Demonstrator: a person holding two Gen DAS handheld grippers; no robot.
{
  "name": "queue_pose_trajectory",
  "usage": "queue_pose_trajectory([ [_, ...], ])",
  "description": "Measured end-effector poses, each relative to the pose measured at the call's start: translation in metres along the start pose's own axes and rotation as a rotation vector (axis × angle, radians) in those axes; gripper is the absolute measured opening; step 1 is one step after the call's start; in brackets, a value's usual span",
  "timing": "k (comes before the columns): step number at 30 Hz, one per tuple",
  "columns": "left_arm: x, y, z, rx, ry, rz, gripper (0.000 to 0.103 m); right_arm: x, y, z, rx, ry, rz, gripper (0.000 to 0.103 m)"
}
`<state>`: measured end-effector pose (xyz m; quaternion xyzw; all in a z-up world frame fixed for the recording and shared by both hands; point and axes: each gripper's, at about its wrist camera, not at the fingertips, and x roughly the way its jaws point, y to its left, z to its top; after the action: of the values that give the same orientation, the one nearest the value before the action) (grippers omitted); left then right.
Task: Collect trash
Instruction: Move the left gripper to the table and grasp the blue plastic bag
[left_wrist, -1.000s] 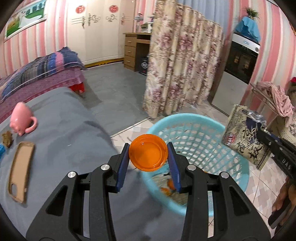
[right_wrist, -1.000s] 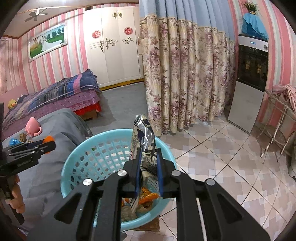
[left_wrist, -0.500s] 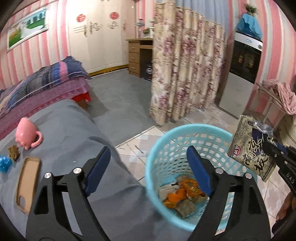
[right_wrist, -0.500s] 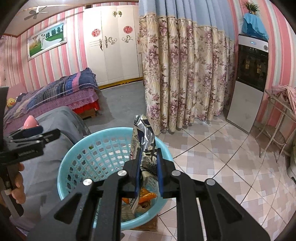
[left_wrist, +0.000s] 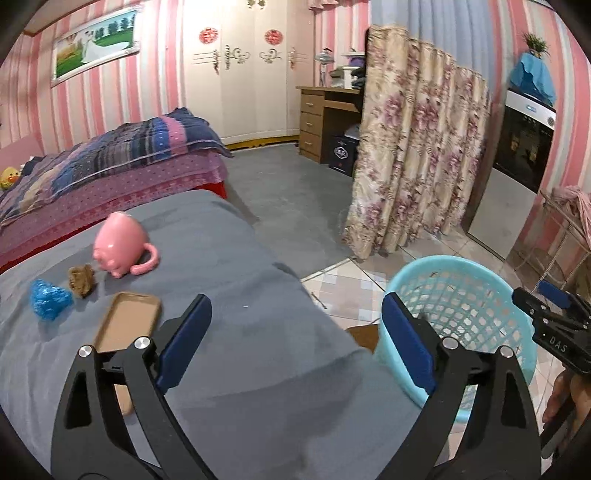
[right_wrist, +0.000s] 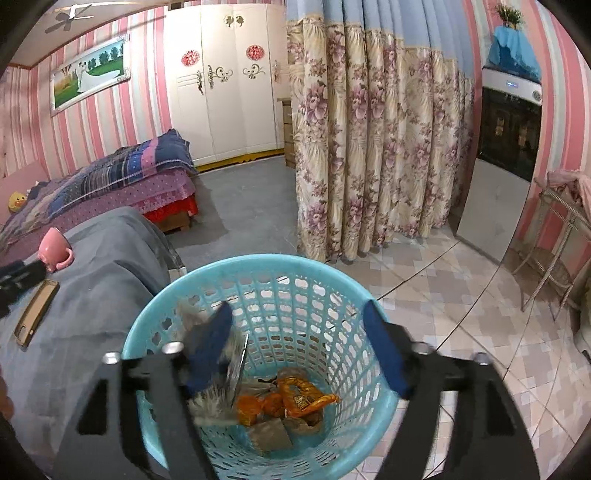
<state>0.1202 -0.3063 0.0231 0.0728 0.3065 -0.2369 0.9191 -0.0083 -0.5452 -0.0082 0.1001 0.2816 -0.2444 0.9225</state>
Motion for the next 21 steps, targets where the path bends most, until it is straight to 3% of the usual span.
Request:
queue_pose_trajectory([
  [3,-0.007,0.017,-0.002,-0.021,-0.008,0.016,0.091,-0.003,0.012,-0.004,-0.030,-0.019,-0.044,0.091],
  [10,-0.022,0.062,-0.008,-0.047,-0.021,0.078,0.094,-0.003,0.038,-0.007,-0.042,-0.023,-0.021,0.097],
  [15,-0.031,0.113,-0.011,-0.074,-0.027,0.153,0.095,0.000,0.080,-0.001,-0.052,-0.038,0.062,0.098],
  [21,-0.028,0.203,-0.020,-0.160,-0.005,0.273,0.095,0.009,0.150,0.010,-0.108,-0.061,0.171,0.098],
])
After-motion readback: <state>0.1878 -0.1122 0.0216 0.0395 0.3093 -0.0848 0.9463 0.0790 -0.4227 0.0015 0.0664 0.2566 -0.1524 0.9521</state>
